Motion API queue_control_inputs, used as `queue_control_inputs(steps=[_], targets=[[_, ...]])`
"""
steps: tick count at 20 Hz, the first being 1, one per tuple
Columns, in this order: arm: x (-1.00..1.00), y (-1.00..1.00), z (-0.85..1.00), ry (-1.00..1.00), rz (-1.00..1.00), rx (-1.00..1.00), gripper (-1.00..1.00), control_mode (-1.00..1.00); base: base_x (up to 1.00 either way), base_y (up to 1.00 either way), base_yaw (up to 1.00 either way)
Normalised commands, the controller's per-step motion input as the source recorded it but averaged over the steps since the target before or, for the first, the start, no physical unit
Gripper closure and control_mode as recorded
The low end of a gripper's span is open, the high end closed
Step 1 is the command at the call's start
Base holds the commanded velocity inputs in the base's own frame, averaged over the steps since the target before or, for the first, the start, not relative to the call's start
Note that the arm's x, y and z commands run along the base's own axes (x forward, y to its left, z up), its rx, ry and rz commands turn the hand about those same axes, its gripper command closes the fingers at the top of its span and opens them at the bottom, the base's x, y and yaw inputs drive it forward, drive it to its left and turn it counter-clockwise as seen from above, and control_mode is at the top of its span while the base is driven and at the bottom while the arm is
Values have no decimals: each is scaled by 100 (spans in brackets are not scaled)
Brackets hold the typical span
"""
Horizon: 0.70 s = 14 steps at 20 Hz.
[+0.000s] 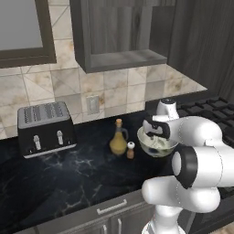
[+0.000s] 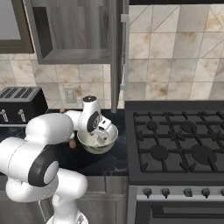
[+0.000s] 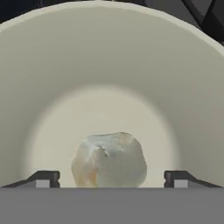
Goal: Retrieve the bottle and the shaker from the cabinet and place them next to the mixing bowl on the counter. Then add garlic from the fridge to the mixing bowl.
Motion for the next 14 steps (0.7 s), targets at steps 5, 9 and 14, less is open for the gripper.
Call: queue_control_inputs(steps=[5, 9, 14], targets=[[2, 0, -1, 1, 0, 0, -100, -100, 0, 0, 0], [-10, 2, 0, 1, 0, 0, -100, -100, 0, 0, 0], [-47, 36, 54, 0, -7, 0, -100, -100, 0, 0, 0]])
